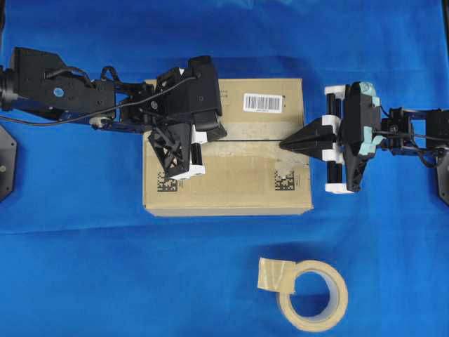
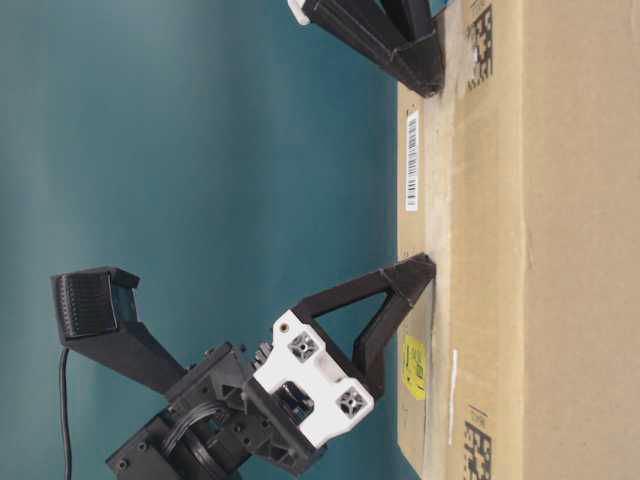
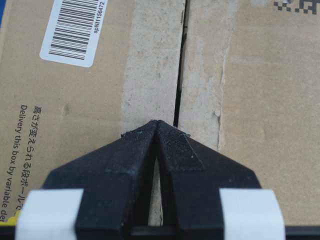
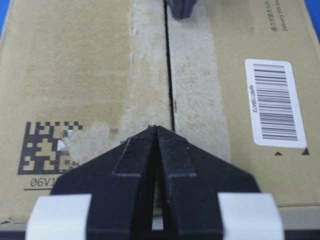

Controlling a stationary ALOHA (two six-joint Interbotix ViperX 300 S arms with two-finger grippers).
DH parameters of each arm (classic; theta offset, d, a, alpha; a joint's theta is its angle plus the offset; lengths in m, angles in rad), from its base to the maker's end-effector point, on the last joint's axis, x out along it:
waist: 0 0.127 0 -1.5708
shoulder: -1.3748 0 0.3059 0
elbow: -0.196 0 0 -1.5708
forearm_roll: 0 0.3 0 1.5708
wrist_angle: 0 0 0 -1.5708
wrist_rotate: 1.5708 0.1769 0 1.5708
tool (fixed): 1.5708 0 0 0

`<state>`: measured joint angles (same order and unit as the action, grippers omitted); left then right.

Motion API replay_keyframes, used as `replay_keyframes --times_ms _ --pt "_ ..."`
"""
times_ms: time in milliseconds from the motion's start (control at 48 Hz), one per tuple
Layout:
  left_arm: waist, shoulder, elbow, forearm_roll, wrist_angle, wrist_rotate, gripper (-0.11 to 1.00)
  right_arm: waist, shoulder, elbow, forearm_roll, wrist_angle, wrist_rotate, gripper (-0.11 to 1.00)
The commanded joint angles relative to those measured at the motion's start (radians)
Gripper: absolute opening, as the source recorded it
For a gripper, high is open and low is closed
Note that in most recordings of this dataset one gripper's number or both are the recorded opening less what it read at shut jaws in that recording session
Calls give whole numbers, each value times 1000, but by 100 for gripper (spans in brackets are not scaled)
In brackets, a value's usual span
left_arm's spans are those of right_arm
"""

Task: Close the cardboard box.
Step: 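Press both top flaps down along the center seam with both grippers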

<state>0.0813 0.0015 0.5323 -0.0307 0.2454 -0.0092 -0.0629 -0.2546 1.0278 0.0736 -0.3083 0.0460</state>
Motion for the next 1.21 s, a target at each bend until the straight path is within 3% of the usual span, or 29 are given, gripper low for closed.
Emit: replay_keyframes --times_ms 0,730,980,1188 --pt "-11 -25 -6 -2 -3 -2 0 -12 -3 -5 0 -8 -2 0" --pt "-17 -31 3 -3 -35 -2 0 -38 -3 18 3 -9 0 0" --pt "-29 -84 92 -3 -190 0 0 -38 -3 18 3 -11 0 0" --pt "-29 -184 249 -3 -437 9 0 -38 -3 18 3 -23 0 0"
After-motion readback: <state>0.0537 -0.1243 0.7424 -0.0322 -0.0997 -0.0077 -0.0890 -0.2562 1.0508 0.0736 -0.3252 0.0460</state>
